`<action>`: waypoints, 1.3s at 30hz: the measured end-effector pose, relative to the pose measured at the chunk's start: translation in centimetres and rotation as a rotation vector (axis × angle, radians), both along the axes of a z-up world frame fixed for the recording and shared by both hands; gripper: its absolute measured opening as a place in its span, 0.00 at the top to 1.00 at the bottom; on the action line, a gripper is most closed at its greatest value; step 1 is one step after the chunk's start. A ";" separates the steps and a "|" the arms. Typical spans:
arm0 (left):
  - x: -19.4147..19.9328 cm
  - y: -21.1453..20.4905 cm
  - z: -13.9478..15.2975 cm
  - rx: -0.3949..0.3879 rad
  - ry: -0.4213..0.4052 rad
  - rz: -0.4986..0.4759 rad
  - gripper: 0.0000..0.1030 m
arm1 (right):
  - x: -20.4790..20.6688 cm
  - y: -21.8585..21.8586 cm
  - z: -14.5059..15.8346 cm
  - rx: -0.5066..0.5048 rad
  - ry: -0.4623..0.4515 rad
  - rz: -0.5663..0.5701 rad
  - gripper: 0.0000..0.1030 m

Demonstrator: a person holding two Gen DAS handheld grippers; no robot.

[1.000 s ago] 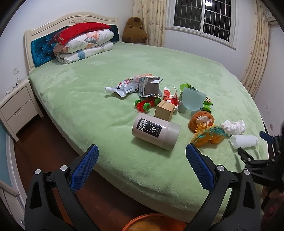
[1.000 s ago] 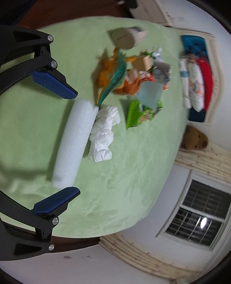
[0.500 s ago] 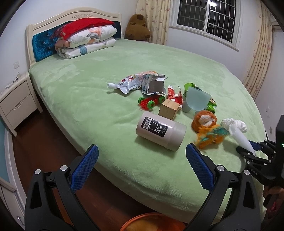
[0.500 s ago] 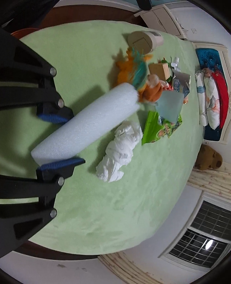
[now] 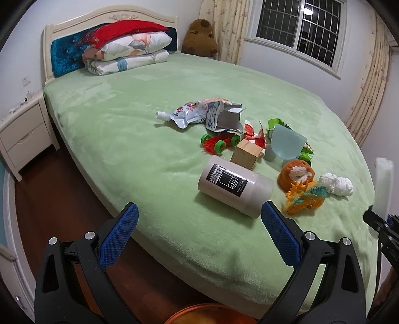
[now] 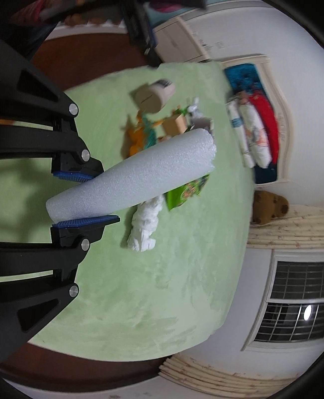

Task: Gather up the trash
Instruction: 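Grasp the white canister with the left tool while the right tool holds the foam tube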

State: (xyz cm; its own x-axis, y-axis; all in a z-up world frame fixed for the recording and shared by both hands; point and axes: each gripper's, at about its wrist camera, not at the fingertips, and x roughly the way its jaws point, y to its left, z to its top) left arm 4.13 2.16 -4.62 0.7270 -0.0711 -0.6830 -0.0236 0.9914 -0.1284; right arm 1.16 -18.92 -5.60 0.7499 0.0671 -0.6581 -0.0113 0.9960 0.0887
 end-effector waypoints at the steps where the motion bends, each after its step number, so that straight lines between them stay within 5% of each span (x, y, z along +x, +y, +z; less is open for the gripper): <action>1: 0.2 -0.1 -0.2 -0.011 -0.001 -0.010 0.07 | -0.3 0.2 0.0 0.019 -0.010 0.002 0.77; 5: 0.5 -0.6 -1.0 -0.052 -0.002 -0.076 0.07 | -0.5 1.1 -0.3 0.036 -0.029 0.020 0.77; 13: 2.9 0.7 -2.2 -0.338 0.095 -0.094 0.07 | -1.0 2.0 0.3 0.064 -0.071 0.078 0.77; 24: 8.1 -0.2 -3.1 -0.440 0.283 0.016 0.09 | -1.8 2.2 0.6 0.096 -0.085 0.111 0.77; 28: 9.5 -0.1 -3.8 -0.452 0.332 0.084 0.34 | -2.4 2.1 1.0 0.090 -0.104 0.124 0.77; 39: 9.3 0.6 -3.7 -0.510 0.338 0.079 0.46 | -3.2 1.6 1.6 0.116 -0.130 0.131 0.77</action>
